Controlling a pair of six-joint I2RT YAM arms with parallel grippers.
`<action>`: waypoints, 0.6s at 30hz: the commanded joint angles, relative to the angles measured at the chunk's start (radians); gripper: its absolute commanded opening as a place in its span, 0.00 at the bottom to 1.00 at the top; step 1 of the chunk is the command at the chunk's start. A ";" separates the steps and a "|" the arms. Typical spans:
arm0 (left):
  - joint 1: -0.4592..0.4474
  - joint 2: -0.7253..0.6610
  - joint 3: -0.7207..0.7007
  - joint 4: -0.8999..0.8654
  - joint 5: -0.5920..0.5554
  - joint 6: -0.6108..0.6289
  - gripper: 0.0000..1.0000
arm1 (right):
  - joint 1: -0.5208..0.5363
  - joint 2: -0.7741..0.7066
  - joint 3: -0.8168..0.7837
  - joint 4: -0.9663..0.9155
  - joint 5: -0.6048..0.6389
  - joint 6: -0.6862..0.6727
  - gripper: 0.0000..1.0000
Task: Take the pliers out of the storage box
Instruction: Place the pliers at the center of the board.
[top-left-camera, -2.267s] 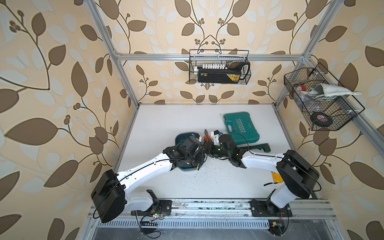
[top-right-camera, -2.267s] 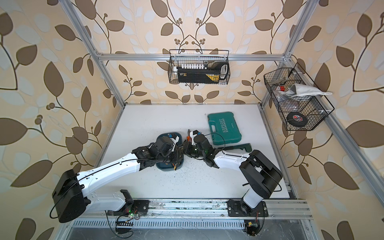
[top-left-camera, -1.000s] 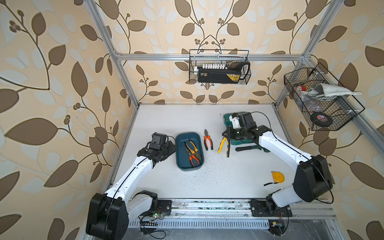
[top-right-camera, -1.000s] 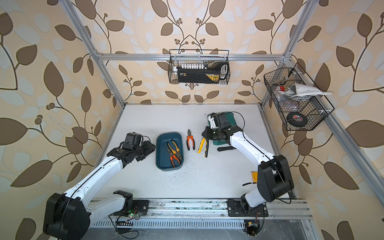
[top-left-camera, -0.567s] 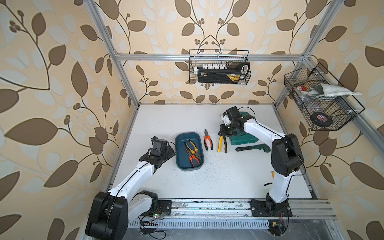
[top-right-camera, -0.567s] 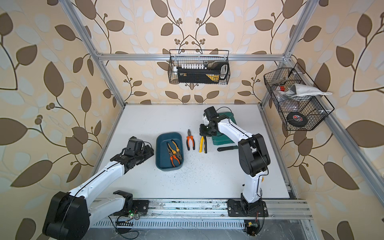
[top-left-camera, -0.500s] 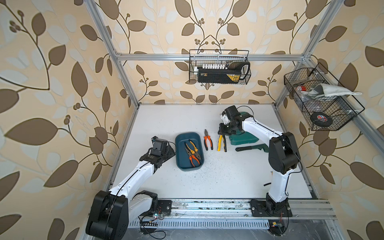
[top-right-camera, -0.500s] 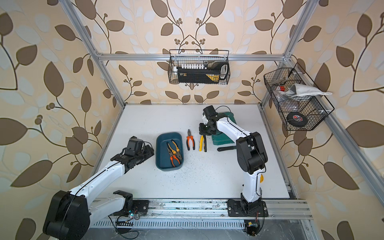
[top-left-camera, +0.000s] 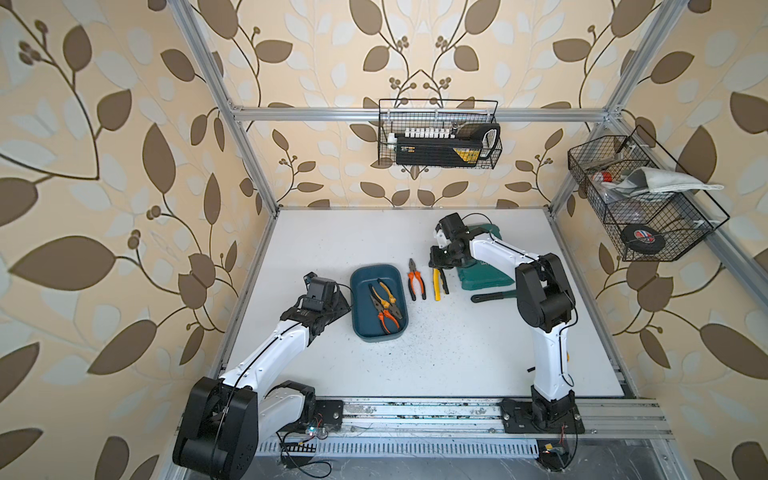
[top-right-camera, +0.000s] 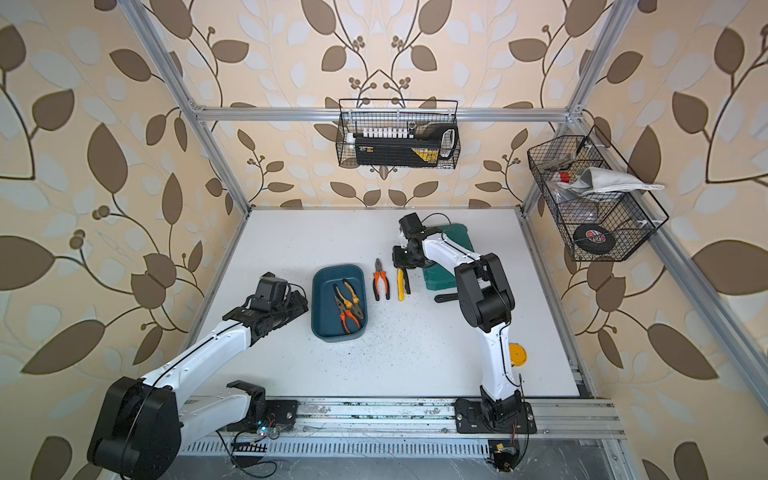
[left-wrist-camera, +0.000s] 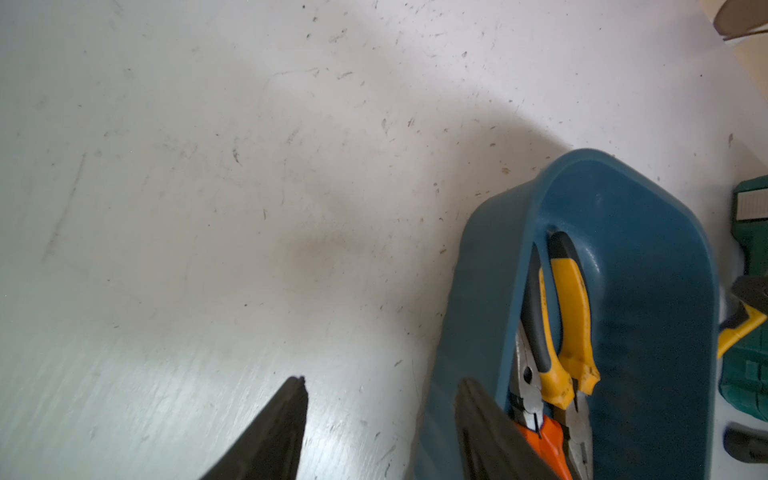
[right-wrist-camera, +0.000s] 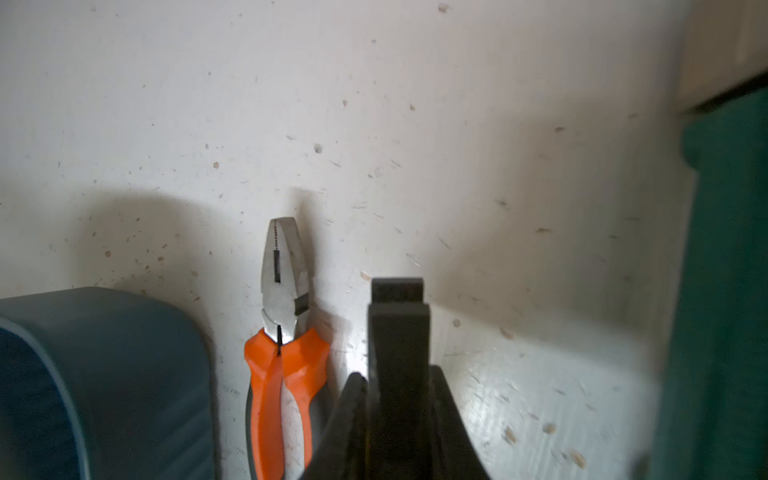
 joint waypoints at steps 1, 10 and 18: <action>0.003 0.009 0.021 0.026 0.019 0.027 0.61 | -0.021 0.027 -0.029 0.114 -0.134 -0.004 0.00; 0.003 0.029 0.025 0.036 0.042 0.034 0.60 | -0.039 0.071 -0.002 0.106 -0.134 -0.023 0.25; 0.003 0.042 0.030 0.034 0.051 0.035 0.60 | -0.044 0.092 0.001 0.083 -0.104 0.007 0.39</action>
